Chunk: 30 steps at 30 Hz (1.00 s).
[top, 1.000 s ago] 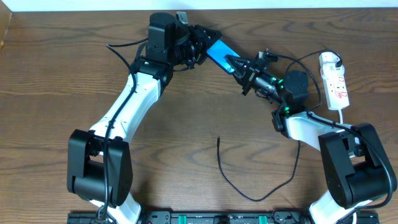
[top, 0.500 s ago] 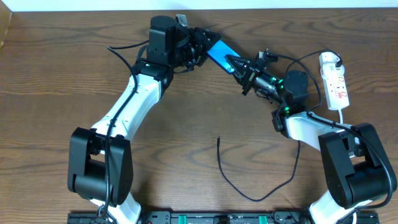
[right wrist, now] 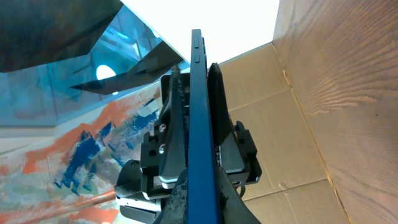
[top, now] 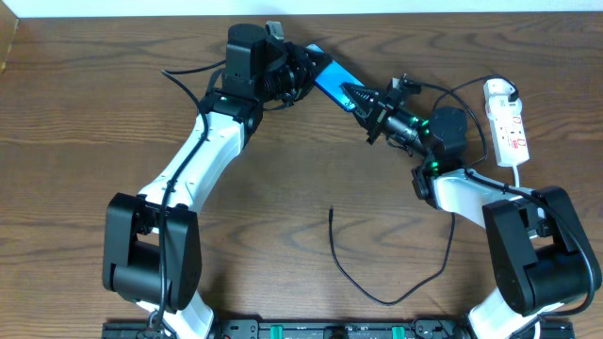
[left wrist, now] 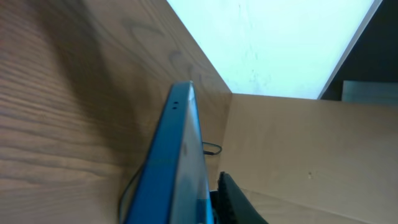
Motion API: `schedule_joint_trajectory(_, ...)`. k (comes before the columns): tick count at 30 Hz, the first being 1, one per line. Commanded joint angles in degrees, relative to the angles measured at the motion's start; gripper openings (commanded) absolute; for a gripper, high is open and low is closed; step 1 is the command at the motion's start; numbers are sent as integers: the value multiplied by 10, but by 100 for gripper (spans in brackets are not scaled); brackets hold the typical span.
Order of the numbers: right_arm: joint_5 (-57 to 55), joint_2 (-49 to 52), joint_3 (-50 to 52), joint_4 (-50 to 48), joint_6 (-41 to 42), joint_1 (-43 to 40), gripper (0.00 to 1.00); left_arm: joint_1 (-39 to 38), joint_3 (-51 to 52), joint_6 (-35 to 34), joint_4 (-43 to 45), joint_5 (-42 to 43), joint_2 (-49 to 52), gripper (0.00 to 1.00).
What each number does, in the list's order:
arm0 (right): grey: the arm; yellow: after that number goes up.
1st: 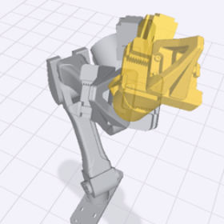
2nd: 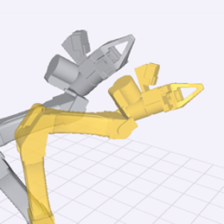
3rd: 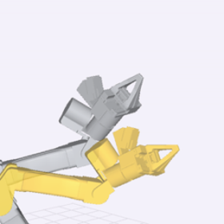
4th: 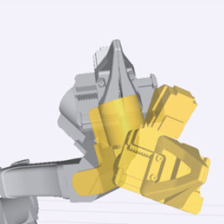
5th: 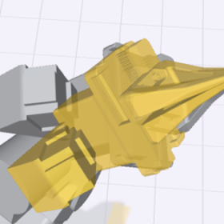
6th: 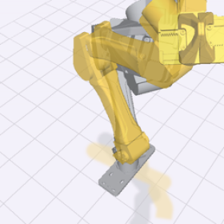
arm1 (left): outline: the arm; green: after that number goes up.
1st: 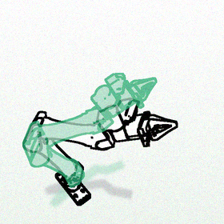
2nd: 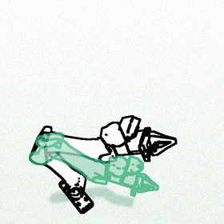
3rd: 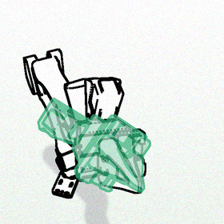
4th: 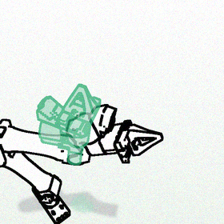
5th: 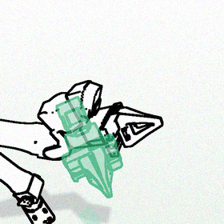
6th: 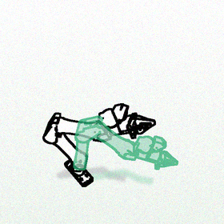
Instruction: Plug charger to phone and switch on socket
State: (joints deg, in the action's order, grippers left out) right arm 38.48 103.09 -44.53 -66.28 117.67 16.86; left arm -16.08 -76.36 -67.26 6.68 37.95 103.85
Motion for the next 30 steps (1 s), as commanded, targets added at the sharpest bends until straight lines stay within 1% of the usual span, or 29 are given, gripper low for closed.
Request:
schedule_joint_trajectory(1,-8,-9,-16,-7,-1,5,2,0,4,6,8,-11,10,10)
schedule_joint_trajectory(2,-8,-9,-16,-8,-1,5,2,0,4,5,9,-11,10,8)
schedule_joint_trajectory(14,-8,-9,-16,-7,-1,7,1,0,4,3,16,-11,10,8)
schedule_joint_trajectory(16,-8,-9,-16,-7,-1,7,3,0,4,3,16,-11,10,8)
schedule_joint_trajectory(17,-8,-9,-16,-7,-1,7,8,0,4,3,16,-11,10,8)
schedule_joint_trajectory(19,-8,-9,-16,-8,-1,7,22,0,4,3,16,-11,10,8)
schedule_joint_trajectory(21,-8,-9,-16,-8,-1,7,33,0,4,3,19,-10,10,8)
schedule_joint_trajectory(23,-8,-9,-16,-8,-1,7,52,0,4,3,26,-8,10,8)
schedule_joint_trajectory(25,-8,-9,-16,-8,-1,7,81,0,4,3,35,-3,10,7)
schedule_joint_trajectory(26,-8,-9,-16,-8,-1,6,91,1,4,4,41,2,10,8)
schedule_joint_trajectory(27,-4,-9,-16,-8,-1,5,99,3,4,4,43,7,10,8)
schedule_joint_trajectory(30,11,-9,-16,-8,-2,-2,99,14,4,4,46,16,10,8)
